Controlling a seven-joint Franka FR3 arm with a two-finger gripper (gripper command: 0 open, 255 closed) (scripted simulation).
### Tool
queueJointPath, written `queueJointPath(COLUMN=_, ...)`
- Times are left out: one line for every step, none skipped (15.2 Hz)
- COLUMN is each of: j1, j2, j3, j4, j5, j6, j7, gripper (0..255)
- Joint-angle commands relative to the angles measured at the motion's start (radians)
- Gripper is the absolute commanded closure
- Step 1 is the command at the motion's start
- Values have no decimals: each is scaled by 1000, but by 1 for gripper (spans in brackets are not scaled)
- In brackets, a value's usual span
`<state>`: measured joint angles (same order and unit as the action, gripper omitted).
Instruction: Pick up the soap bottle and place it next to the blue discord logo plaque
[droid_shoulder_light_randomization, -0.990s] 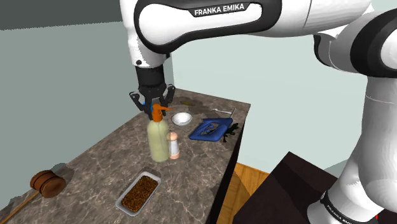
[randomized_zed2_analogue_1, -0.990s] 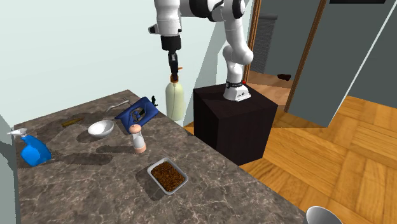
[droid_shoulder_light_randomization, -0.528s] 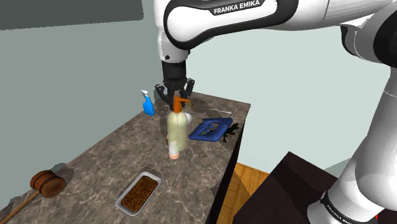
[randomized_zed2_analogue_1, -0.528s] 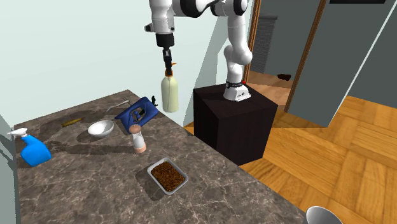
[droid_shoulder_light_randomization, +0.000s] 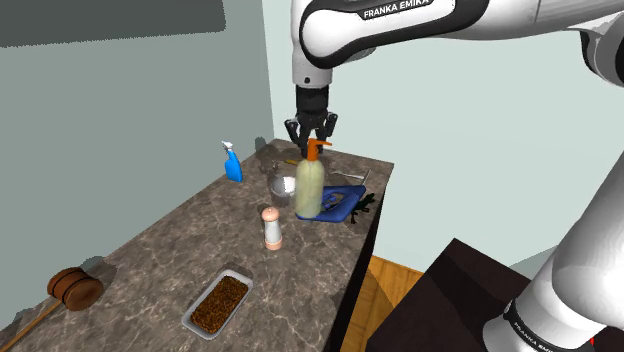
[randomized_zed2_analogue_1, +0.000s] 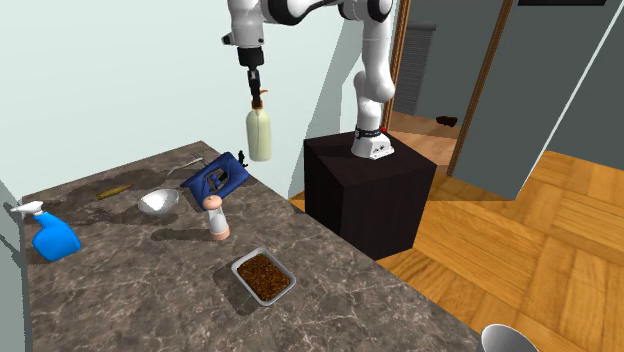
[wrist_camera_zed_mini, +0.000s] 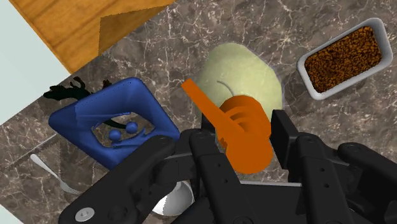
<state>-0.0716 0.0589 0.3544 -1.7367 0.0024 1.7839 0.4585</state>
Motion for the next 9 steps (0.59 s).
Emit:
queueJointPath(j1=-27, j2=-22, j3=-23, j4=-24, j5=8, j6=3, j7=-53, gripper=255)
queueJointPath(j1=-40, j2=-29, j3=-34, j4=-32, j5=11, j6=4, j7=-78, gripper=255)
queueJointPath(j1=-52, j2=-35, j3=-46, j4=-39, j5=13, j6=5, j7=-102, gripper=255)
queueJointPath(j1=-65, j2=-40, j3=-58, j4=-45, j5=15, j6=5, j7=-127, gripper=255)
queueJointPath(j1=-77, j2=-45, j3=-69, j4=-49, j5=16, j6=5, j7=-151, gripper=255)
queueJointPath(j1=-89, j2=-48, j3=-81, j4=-52, j5=17, j6=5, j7=-175, gripper=255)
queueJointPath(j1=-101, j2=-50, j3=-93, j4=-55, j5=17, j6=4, j7=-198, gripper=255)
queueJointPath(j1=-113, j2=-51, j3=-104, j4=-55, j5=17, j6=4, j7=-222, gripper=255)
queueJointPath(j1=-124, j2=-51, j3=-116, j4=-55, j5=17, j6=3, j7=-245, gripper=255)
